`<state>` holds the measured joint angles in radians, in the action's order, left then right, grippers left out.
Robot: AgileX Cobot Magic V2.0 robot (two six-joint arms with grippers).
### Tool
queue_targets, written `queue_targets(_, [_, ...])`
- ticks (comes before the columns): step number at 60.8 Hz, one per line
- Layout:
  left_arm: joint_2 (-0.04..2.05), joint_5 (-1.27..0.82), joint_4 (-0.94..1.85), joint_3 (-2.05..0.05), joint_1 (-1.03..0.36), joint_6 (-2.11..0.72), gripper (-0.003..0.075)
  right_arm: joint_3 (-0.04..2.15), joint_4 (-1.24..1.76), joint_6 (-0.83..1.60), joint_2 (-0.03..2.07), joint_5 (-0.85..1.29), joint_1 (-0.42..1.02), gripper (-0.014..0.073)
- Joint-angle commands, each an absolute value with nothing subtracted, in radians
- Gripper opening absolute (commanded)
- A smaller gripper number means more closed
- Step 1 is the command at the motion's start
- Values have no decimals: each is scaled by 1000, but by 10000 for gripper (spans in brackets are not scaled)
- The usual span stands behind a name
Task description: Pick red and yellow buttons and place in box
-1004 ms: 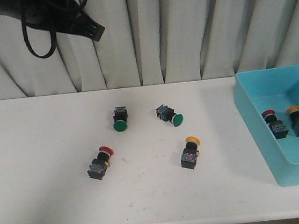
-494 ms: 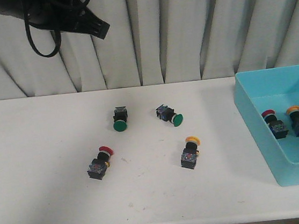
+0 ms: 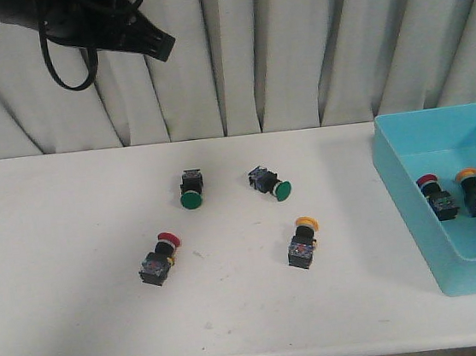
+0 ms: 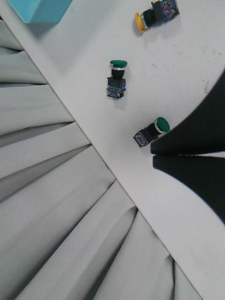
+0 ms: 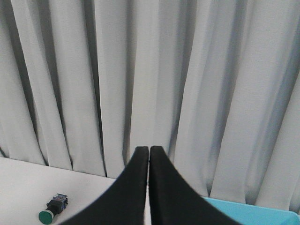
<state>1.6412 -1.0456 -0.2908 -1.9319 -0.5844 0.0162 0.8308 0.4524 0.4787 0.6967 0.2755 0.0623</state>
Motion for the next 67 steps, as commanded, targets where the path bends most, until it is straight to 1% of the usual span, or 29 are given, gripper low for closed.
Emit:
queue_targets(1, [1602, -995, -302, -1955, -587, 27, -6, 858, 463, 477, 697, 215, 64, -8])
queue_targets(13, [1602, -995, -305, -1955, -587, 26, -6, 858, 463, 477, 697, 215, 64, -8])
queue_targets(20, [1598, -990, -385, -1955, -587, 24, -6, 858, 463, 477, 697, 215, 64, -8])
queue_targets(24, [1564, -994, -391, -1934, -587, 24, -6, 858, 463, 477, 697, 215, 64, -8])
queue_targets(28, [1492, -930, -388, -1860, -587, 27, -6, 858, 463, 477, 694, 215, 64, -8])
queue_targets(31, [1415, -859, -382, -1759, -576, 27, -6, 858, 463, 477, 694, 215, 64, -8])
queue_targets(36, [1285, -685, -339, -1558, -535, 37, -6, 858, 463, 477, 696, 216, 64, -8])
queue_targets(46, [971, -324, -218, -1055, -411, 111, -6, 858, 463, 477, 695, 215, 64, -8])
queue_targets(53, [799, -102, -201, -726, -338, 113, -6, 858, 463, 477, 695, 215, 64, -8])
queue_targets(60, [639, 35, -158, -446, -265, 118, -6, 858, 463, 477, 695, 215, 64, -8])
queue_targets(67, [513, 119, -150, -238, -192, 132, -6, 858, 463, 477, 695, 215, 64, -8])
